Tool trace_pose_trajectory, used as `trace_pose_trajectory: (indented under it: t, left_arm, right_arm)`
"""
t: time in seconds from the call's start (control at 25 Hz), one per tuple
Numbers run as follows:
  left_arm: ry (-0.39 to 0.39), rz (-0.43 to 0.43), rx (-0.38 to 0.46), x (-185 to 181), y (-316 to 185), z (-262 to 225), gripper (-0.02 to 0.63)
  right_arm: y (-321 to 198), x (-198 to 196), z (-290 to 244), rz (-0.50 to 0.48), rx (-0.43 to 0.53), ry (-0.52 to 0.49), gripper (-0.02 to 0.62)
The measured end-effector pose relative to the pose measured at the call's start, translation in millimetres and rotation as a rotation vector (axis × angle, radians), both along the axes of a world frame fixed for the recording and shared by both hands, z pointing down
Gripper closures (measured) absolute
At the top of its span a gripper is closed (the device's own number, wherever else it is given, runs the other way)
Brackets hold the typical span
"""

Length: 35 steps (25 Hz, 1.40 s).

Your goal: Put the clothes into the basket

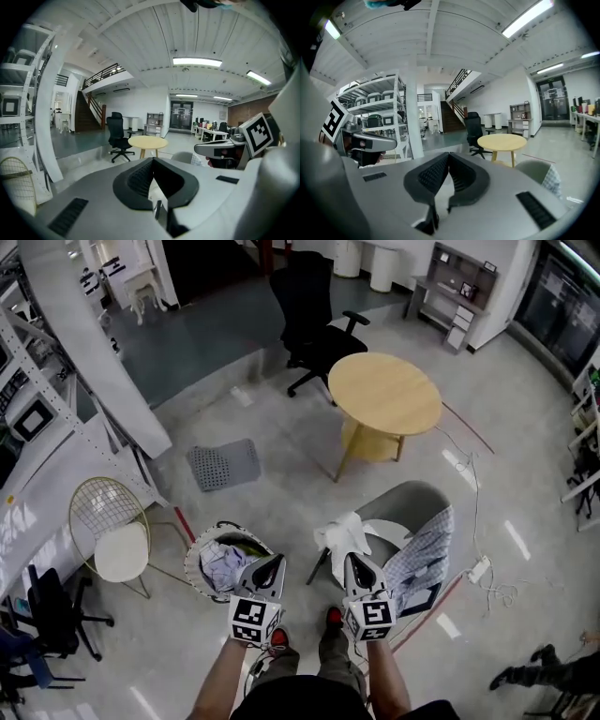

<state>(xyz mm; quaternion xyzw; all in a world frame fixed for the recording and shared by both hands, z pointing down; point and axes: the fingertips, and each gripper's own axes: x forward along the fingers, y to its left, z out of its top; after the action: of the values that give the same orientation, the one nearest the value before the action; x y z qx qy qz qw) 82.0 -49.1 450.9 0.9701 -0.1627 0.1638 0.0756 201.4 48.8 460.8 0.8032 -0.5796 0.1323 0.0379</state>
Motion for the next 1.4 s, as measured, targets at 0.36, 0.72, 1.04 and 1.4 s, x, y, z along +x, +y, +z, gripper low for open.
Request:
trace_pose_trajectory:
  t: [0.36,0.72,1.04,1.4]
  left_arm:
    - [-0.049,0.069,-0.059,86,28,53,0.6]
    - [-0.137,0.0,-0.127,125,18,135,0.6]
    - [-0.208,-0.074,-0.206,124,9,209,0.6]
    - [-0.225,-0.095,-0.246,133,10,246,0.6]
  right_arm:
    - [23,78,60,0.031,-0.087,-0.055,0.566]
    - [5,120,156,-0.051,-0.195,-0.137,0.566]
    - [-16,133,223,-0.123,-0.257,-0.171,0.566]
    - [-33,134,271,-0.183,-0.282,-0.184,0.565]
